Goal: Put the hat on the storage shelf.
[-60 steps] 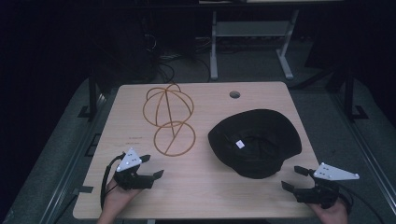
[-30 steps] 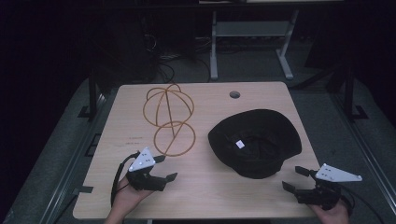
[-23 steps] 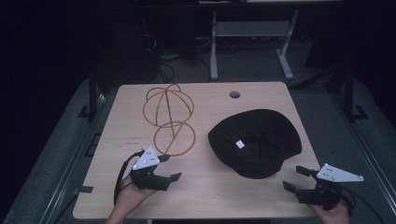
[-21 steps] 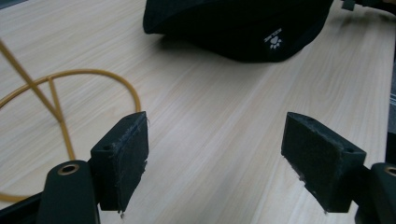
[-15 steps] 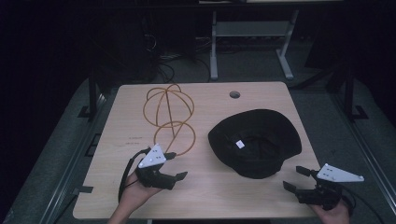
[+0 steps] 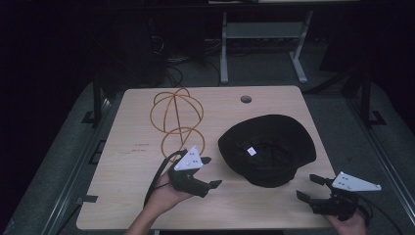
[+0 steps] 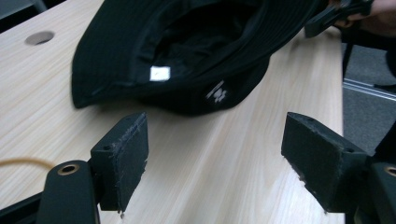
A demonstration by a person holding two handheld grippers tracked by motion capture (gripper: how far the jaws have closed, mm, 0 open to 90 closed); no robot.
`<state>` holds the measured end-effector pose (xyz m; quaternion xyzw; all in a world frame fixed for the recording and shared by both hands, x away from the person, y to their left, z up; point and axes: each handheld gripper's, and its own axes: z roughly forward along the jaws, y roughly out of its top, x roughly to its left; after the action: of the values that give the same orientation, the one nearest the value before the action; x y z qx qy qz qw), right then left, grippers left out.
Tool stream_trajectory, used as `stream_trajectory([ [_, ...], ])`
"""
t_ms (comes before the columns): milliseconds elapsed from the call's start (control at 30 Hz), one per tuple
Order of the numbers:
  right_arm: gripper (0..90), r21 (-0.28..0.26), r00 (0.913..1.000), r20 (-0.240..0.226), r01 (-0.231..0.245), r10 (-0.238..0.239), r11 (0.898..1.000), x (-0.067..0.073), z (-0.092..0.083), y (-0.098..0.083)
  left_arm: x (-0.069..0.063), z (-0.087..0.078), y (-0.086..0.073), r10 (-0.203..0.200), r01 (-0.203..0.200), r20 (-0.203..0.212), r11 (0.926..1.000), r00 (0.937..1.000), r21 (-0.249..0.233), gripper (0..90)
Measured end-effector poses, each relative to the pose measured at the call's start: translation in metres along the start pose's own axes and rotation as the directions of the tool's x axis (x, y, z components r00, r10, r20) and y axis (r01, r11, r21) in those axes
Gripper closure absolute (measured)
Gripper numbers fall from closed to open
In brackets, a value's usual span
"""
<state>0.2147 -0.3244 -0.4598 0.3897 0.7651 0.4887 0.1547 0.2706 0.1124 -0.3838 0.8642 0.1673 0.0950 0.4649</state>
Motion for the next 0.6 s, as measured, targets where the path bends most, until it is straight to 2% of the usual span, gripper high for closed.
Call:
stream_trajectory([
  [233,16.5,0.002,1.0,-0.006,0.0,0.0,1.0,0.001,0.0,0.0,-0.006,0.013,0.017,0.038,-0.039,0.024,0.9991,0.999,0.016,22.7],
  [367,16.5,0.003,1.0,-0.007,0.001,-0.001,1.0,0.001,0.001,0.0,-0.01,0.026,0.028,0.065,-0.066,0.045,0.9973,0.9969,0.032,22.8],
  [467,16.5,0.0,0.9999,-0.01,0.001,-0.001,1.0,0.001,0.001,0.001,-0.013,0.037,0.034,0.086,-0.088,0.045,0.9949,0.9953,0.05,23.4],
  [600,16.5,0.002,0.9999,-0.017,0.002,-0.002,1.0,0.003,0.003,0.002,-0.015,0.052,0.042,0.122,-0.126,0.048,0.9878,0.9913,0.091,24.5],
])
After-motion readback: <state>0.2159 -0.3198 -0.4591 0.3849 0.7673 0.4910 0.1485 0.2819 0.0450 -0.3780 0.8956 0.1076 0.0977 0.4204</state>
